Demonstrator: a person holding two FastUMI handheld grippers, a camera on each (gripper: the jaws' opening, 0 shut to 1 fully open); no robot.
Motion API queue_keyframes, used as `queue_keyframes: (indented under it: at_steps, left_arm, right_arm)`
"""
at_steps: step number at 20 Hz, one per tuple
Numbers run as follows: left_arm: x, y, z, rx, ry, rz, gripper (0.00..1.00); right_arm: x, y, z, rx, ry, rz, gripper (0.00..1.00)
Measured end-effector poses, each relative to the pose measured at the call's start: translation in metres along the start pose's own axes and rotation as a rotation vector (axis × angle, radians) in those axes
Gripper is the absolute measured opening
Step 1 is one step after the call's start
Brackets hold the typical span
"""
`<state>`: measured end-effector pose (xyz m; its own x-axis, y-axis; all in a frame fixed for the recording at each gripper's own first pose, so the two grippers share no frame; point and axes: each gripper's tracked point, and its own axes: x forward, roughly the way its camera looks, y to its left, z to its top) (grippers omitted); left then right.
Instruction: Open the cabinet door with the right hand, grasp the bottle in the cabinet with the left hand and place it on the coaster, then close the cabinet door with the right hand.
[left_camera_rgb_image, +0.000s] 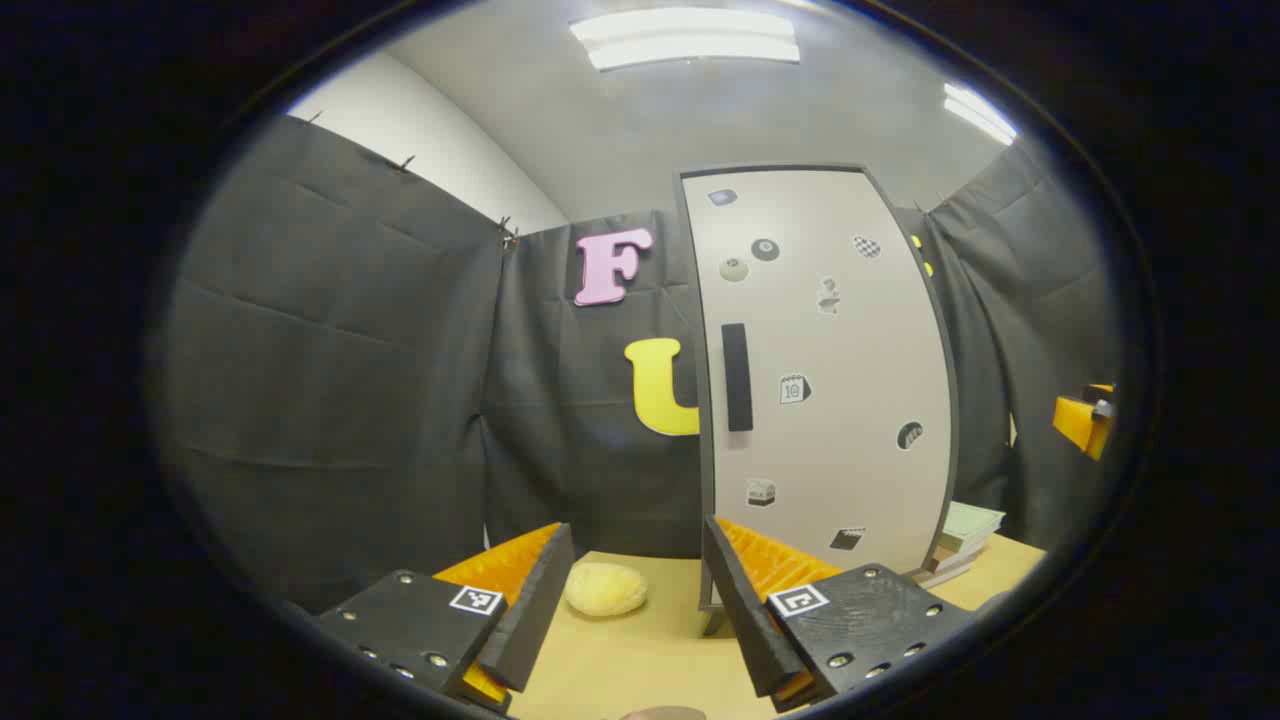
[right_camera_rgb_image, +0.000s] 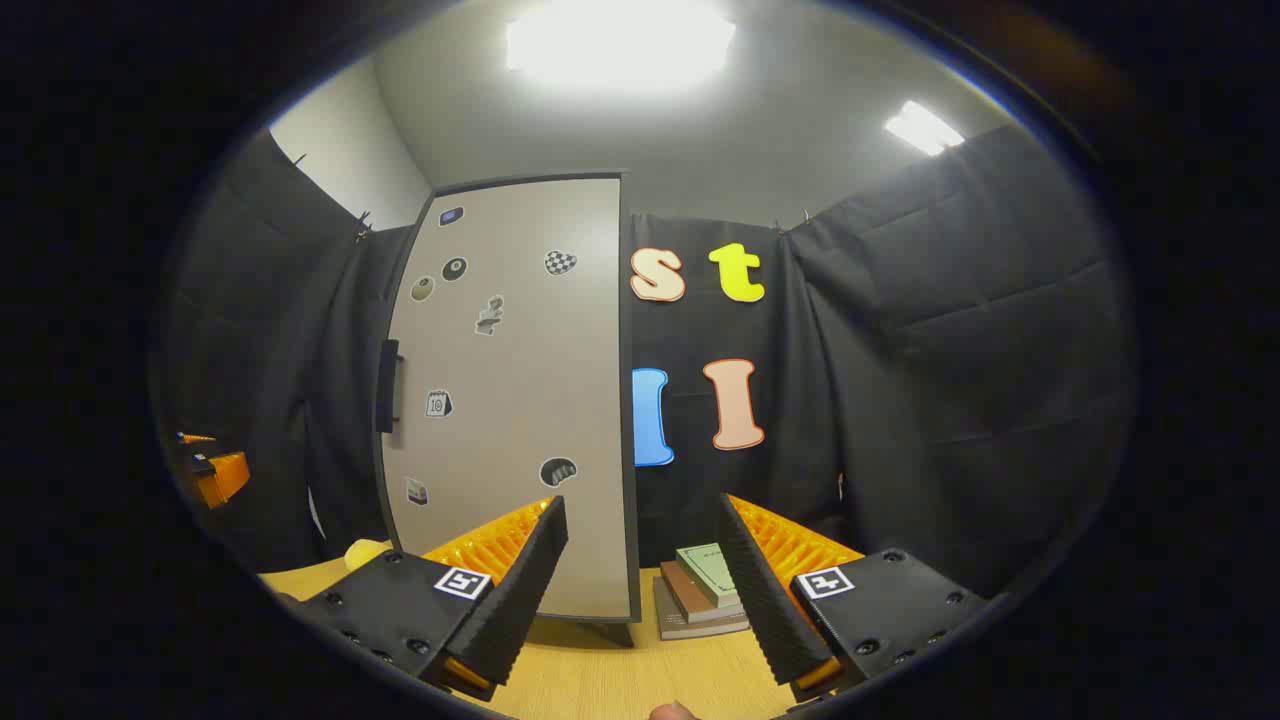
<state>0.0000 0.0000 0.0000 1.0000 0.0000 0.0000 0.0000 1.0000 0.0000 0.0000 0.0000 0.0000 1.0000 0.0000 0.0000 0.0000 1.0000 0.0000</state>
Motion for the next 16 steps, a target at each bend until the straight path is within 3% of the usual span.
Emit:
queue_keyframes:
  at_steps: [2, 16]
  left_arm:
    - [-0.002, 0.002, 0.002, 0.003, -0.004, 0.000, 0.78]
    - [-0.010, 0.033, -0.001, 0.011, -0.016, 0.009, 0.81]
  right_arm:
    - [0.001, 0.001, 0.001, -0.005, -0.003, -0.002, 0.96]
    - [0.001, 0.038, 0.012, -0.037, -0.006, 0.027, 0.92]
